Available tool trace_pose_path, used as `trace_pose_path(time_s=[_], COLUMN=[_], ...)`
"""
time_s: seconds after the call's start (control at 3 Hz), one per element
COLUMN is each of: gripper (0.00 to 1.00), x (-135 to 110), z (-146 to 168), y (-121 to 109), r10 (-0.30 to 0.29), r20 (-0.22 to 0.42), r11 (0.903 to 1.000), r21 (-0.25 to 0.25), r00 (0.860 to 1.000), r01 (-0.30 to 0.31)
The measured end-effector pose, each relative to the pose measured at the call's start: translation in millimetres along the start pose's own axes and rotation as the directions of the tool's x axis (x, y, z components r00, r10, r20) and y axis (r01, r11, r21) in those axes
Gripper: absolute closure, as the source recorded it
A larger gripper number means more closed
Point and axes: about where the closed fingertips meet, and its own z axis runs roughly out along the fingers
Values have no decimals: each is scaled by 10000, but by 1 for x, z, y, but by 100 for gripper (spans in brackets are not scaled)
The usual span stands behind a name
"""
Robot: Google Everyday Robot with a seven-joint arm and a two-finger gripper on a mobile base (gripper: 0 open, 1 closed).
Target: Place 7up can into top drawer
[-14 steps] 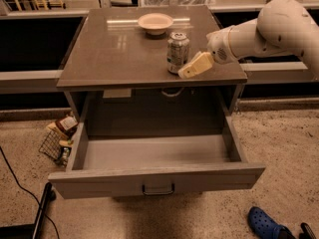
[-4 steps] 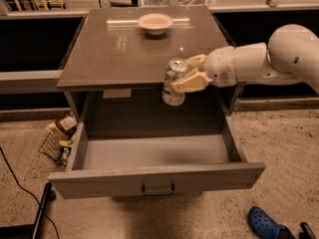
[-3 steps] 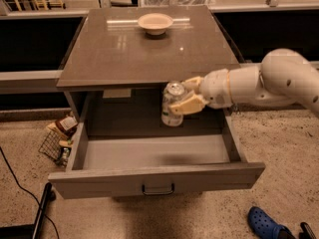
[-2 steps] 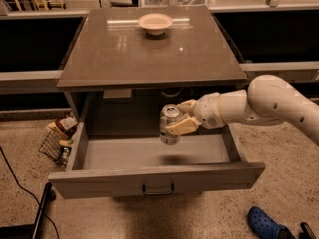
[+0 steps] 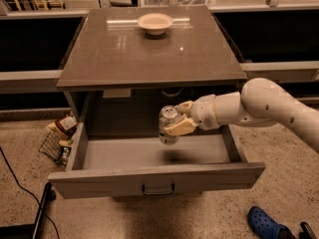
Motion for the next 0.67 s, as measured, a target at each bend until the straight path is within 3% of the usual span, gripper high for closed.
trace_pose_path(time_s=[0.67], gripper=[100], x=[41], z=[28], y=[-27], r10=[-95], r20=[3], r11=[9988], r21=[472], r00=[10000], r01=[95])
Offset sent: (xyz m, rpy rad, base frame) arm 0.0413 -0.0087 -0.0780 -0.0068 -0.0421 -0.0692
